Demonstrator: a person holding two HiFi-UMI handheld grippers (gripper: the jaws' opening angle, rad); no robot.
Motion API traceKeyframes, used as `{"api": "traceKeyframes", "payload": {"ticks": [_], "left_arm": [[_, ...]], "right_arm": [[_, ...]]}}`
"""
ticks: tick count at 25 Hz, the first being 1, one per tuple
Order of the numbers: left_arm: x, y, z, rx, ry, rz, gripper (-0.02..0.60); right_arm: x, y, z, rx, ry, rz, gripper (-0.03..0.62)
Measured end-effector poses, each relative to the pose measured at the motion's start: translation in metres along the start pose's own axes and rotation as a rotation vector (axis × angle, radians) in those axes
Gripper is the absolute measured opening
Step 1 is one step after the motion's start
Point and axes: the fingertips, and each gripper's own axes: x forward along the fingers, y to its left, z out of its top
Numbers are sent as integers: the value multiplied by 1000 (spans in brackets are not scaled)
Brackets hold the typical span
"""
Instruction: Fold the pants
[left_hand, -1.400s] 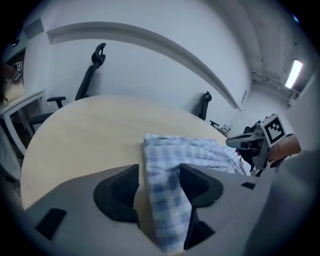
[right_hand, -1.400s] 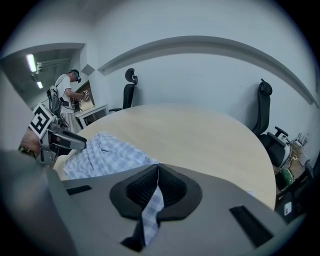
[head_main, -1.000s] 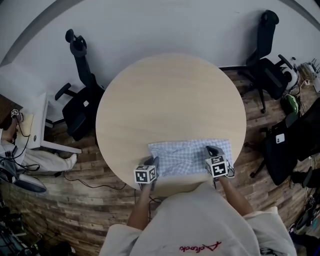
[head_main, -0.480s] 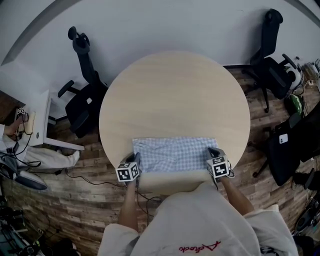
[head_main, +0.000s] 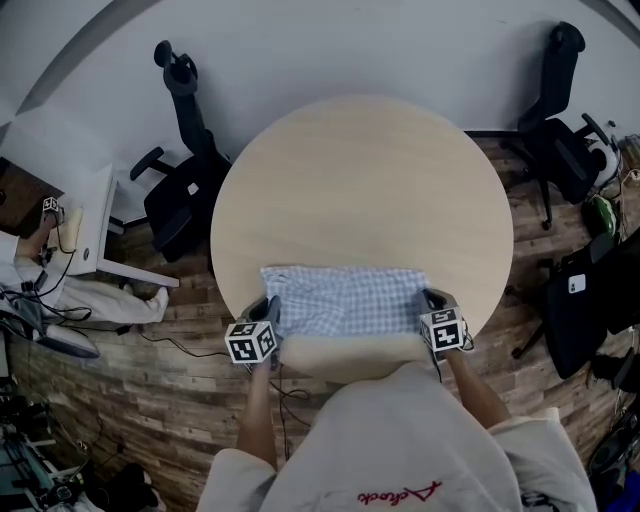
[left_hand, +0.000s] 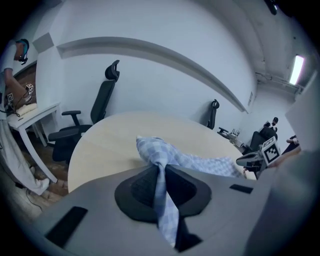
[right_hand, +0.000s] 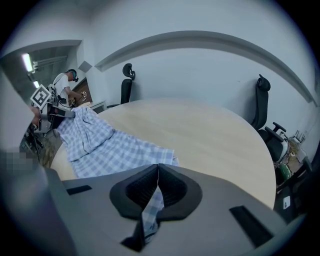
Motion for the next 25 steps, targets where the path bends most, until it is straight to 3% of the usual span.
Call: {"api": "traceKeyframes", "payload": {"ticks": [6, 12, 15, 19, 22, 25], "left_arm": [[-22, -101, 52, 58, -94, -87, 61], [-9, -227, 79, 71, -109, -237, 61], [27, -292, 60, 131, -60, -298, 61], [93, -366, -4, 189, 73, -361, 63], [131, -389, -59, 254, 183, -354, 65], [137, -401, -70, 326, 188, -336, 112]], "right_arm": [[-10, -26, 7, 41, -55, -29, 29], [-29, -55, 0, 97, -85, -45, 29], [-43, -74, -12, 112, -95, -54, 29], [-66, -103, -43, 142, -92, -80, 29], [-81, -120, -63, 165, -83, -90, 29], [-91, -133, -74, 190, -88, -100, 29]]}}
